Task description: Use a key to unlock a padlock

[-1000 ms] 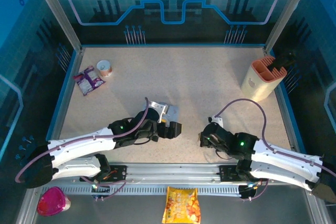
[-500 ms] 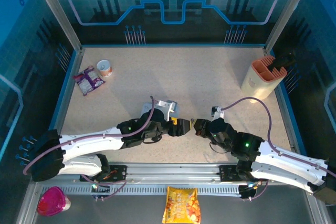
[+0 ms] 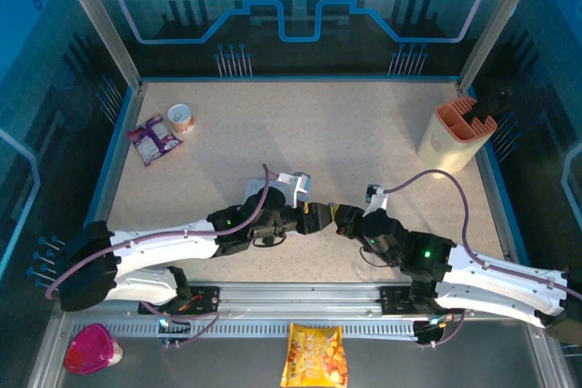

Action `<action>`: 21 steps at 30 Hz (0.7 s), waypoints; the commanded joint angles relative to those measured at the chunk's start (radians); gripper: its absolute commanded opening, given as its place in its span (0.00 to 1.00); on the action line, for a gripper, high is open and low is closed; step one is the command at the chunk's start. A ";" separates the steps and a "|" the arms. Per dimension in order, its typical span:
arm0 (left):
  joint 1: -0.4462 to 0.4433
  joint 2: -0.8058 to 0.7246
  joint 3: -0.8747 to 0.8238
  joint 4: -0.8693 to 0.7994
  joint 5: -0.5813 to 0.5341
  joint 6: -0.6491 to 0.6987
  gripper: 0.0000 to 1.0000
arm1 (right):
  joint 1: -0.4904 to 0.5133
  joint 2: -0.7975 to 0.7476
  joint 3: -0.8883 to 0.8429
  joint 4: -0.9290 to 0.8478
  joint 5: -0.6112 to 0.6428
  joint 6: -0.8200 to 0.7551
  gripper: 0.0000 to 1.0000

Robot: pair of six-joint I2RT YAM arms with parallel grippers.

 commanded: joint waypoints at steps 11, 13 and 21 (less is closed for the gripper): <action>-0.001 -0.012 -0.010 -0.025 -0.030 -0.037 0.52 | 0.034 -0.033 0.016 0.060 0.072 0.010 0.00; -0.001 -0.024 -0.017 -0.020 -0.031 -0.043 0.52 | 0.035 -0.031 0.015 0.063 0.072 0.012 0.00; 0.017 -0.055 -0.072 0.061 -0.024 -0.110 0.52 | 0.037 -0.034 0.010 0.064 0.076 0.017 0.00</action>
